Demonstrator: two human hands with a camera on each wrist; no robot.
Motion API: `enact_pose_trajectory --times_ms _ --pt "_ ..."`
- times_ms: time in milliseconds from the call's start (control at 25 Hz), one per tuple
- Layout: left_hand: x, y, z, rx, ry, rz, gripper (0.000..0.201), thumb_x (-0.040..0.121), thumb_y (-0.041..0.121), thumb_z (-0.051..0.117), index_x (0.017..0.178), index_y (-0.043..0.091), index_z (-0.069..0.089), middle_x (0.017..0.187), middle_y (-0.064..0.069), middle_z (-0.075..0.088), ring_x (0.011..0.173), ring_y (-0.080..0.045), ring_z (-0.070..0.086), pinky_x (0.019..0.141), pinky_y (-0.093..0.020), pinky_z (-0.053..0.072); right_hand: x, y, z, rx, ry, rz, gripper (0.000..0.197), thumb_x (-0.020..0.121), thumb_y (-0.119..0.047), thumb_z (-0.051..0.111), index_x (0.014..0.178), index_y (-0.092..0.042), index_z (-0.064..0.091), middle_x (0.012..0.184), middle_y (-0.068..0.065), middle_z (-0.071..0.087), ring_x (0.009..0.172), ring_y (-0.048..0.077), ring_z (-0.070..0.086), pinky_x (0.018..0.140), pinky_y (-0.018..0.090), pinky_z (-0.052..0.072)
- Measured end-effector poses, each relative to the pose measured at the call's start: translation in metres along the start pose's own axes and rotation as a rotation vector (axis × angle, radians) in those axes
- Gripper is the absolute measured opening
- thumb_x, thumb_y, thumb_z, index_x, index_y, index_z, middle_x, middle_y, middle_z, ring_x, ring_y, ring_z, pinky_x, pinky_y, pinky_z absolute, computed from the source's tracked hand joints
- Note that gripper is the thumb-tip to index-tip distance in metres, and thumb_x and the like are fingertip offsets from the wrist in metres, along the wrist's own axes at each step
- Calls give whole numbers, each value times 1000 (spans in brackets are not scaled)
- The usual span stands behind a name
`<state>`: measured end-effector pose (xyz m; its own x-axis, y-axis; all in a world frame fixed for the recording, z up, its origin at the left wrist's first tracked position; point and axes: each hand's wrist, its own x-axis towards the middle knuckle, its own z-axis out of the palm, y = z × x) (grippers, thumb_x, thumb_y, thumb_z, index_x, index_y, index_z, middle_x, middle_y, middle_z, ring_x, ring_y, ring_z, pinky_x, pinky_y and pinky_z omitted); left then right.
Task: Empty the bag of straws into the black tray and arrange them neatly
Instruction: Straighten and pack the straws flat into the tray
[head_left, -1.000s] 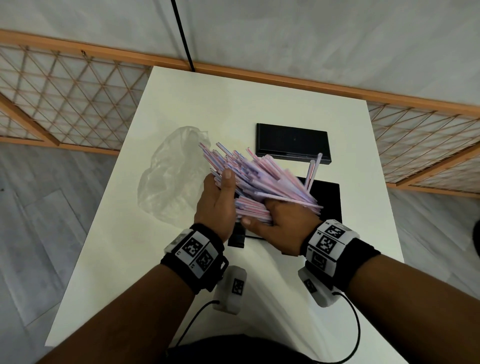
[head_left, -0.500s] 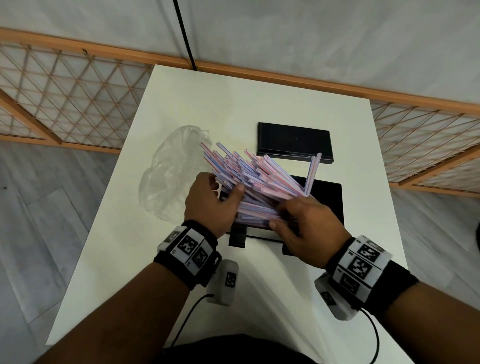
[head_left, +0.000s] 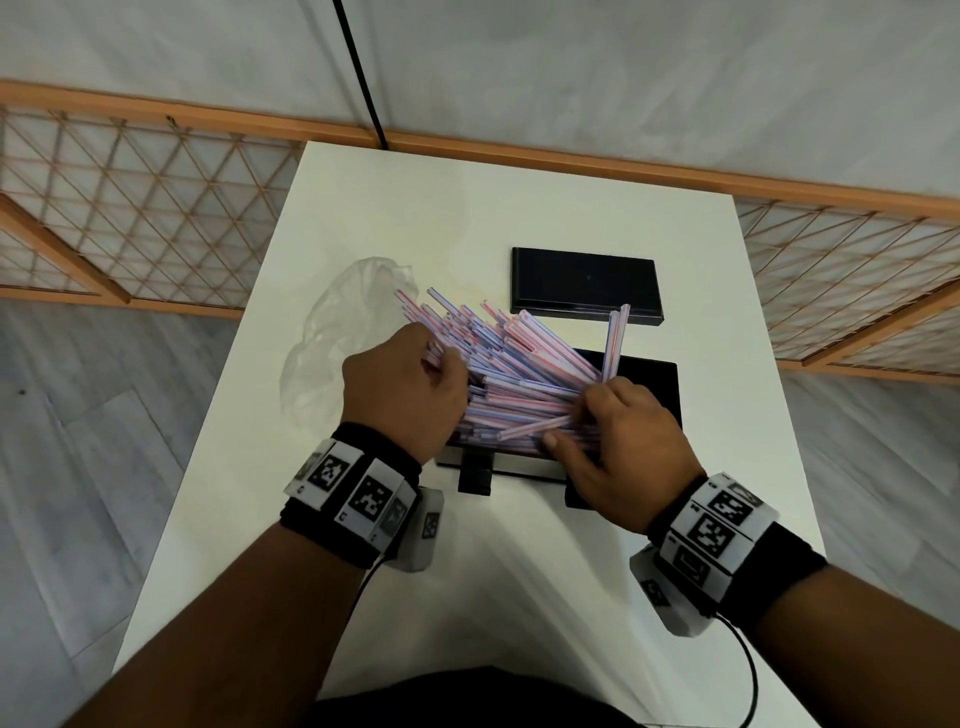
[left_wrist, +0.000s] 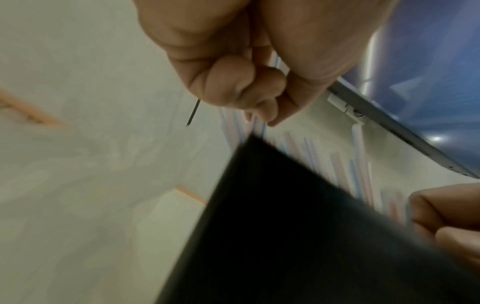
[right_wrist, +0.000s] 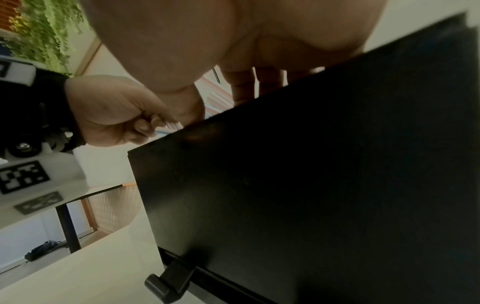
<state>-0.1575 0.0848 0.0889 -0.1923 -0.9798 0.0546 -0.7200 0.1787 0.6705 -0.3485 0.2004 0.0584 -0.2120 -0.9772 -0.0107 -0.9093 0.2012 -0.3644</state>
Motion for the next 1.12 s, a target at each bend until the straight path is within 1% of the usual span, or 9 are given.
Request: enact_pose_trajectory --times_ms 120,240,360,480,600,720,840,1000,1120 --pt "0 15 -20 36 81 154 28 86 29 61 65 11 57 47 5 48 46 -16 45 51 -4 29 3 -10 -14 64 49 -51 41 80 -60 51 88 -19 53 89 0 53 86 27 54 76 42 49" --pt "-2 35 -42 10 211 385 19 76 21 65 61 11 59 48 2 55 44 -21 51 47 -24 33 10 -27 -31 165 120 -126 36 80 -50 60 91 -16 55 88 -1 55 83 22 52 75 38 48" --pt "-6 51 -62 -42 230 517 18 77 18 68 62 10 62 48 0 56 42 -20 51 50 -27 40 16 -49 -47 290 191 -224 37 79 -41 68 100 -12 57 91 -1 56 83 17 53 75 32 47" --pt "-12 68 -79 -96 172 593 19 81 19 70 65 9 66 51 1 59 43 -16 51 49 -17 41 21 -72 -62 401 196 -318 46 79 -42 62 112 -9 58 100 1 62 87 14 58 76 29 49" --pt "-17 79 -89 -149 161 634 23 87 23 67 70 7 68 57 1 60 51 -14 51 52 -7 38 28 -87 -65 592 182 -372 36 85 -37 51 96 -4 62 88 7 68 78 27 64 68 43 52" --pt "-17 81 -92 -241 220 686 22 91 16 67 74 2 68 61 -1 60 54 -9 49 57 -6 37 37 -87 -61 715 182 -364 47 93 -40 44 87 4 62 76 19 65 69 39 62 63 49 49" --pt "-13 83 -91 -359 273 704 30 98 24 60 89 -4 67 72 1 61 63 -2 54 61 -15 42 44 -92 -68 718 219 -354 51 96 -42 45 78 3 60 65 15 59 59 33 57 56 45 45" --pt "-12 81 -84 -592 201 621 40 100 37 45 108 2 60 85 -13 66 77 -27 64 64 -38 47 43 -93 -94 822 339 -300 45 97 -28 57 57 -10 47 49 4 39 46 18 35 47 30 31" --pt "-9 74 -73 -723 147 524 39 100 34 34 107 7 61 90 -18 68 84 -22 66 73 -28 45 37 -85 -109 868 415 -259 57 98 -32 55 53 0 43 47 17 39 43 31 35 45 42 31"
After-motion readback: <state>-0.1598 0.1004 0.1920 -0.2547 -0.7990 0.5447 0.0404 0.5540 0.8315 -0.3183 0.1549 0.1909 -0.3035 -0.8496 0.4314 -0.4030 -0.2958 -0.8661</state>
